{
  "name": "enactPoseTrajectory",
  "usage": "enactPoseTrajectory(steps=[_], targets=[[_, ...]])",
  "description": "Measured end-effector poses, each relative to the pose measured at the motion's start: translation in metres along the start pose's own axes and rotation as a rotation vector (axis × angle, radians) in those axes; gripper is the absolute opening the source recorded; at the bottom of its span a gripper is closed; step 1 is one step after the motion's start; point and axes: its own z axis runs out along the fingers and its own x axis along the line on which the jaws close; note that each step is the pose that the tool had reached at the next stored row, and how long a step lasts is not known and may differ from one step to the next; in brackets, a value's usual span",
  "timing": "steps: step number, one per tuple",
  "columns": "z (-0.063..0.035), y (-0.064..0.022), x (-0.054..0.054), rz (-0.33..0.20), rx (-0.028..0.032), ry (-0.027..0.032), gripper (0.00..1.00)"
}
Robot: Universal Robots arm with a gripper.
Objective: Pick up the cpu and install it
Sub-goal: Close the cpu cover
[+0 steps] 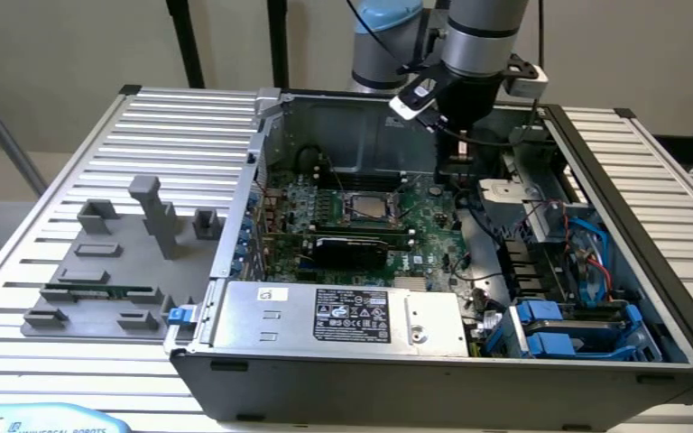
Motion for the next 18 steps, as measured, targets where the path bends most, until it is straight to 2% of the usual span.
enactPoseTrajectory(steps=[3, 7, 10, 12, 14, 16, 18], targets=[[0.0044, 0.0031, -0.002, 0.0, 0.0003, 0.0029, 0.11], [0.0115, 0.003, -0.004, 0.0, 0.0027, 0.0028, 0.11], [0.0148, 0.002, -0.005, 0.0, 0.006, 0.0029, 0.11], [0.0155, -0.0005, -0.005, 0.0, 0.0114, 0.0031, 0.11], [0.0157, -0.0023, -0.005, -0.001, 0.0255, 0.0026, 0.11], [0.0157, -0.0037, -0.005, -0.003, 0.0473, 0.0019, 0.11], [0.0157, -0.0052, -0.005, -0.005, 0.0727, 0.001, 0.11]])
